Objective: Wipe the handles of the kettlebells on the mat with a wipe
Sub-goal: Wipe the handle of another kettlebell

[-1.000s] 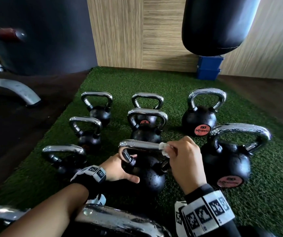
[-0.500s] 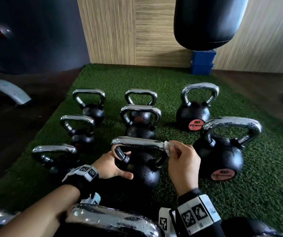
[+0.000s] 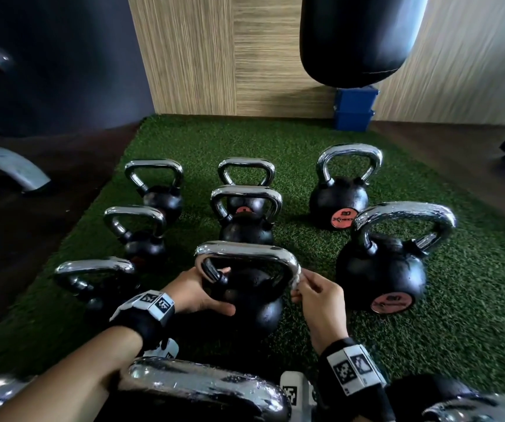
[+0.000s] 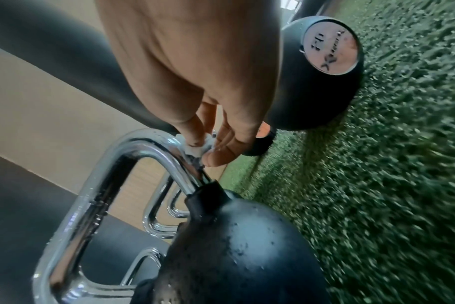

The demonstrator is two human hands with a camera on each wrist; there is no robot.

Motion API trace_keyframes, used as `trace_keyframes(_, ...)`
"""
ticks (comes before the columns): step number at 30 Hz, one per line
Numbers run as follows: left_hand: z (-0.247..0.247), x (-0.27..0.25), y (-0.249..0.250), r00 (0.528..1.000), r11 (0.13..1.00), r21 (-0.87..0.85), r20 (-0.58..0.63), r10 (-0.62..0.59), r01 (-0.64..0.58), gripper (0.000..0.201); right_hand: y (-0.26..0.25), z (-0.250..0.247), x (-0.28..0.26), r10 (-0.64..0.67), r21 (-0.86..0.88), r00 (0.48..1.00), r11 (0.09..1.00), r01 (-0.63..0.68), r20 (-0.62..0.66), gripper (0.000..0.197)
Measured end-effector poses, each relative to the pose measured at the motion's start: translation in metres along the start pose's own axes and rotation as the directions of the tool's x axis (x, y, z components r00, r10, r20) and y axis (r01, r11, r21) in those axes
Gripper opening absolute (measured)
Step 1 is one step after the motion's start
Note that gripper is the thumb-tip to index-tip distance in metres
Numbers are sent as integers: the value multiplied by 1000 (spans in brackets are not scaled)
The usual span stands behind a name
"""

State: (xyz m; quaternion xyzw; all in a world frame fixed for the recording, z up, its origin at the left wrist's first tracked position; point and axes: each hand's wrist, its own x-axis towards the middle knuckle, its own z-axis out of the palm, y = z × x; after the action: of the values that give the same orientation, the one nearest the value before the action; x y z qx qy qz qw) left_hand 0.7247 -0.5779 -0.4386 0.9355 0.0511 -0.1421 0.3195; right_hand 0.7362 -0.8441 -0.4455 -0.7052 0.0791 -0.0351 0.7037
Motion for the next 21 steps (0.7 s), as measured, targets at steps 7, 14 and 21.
trace_keyframes(7, -33, -7, 0, 993, 971, 236, 119, 16, -44, 81, 7, -6, 8, 110, -31, 992, 994, -108, 62, 12)
trace_keyframes(14, -101, -38, 57, 852, 928, -106, -444, 278, -358, 30, -65, -26, 8, -411, -156, 911, 903, 400, -45, 14)
trace_keyframes(21, -102, -59, 136, 887, 714, -543, -144, 439, -441, 36, -131, 2, -6, -578, 74, 768, 810, 582, 275, 15)
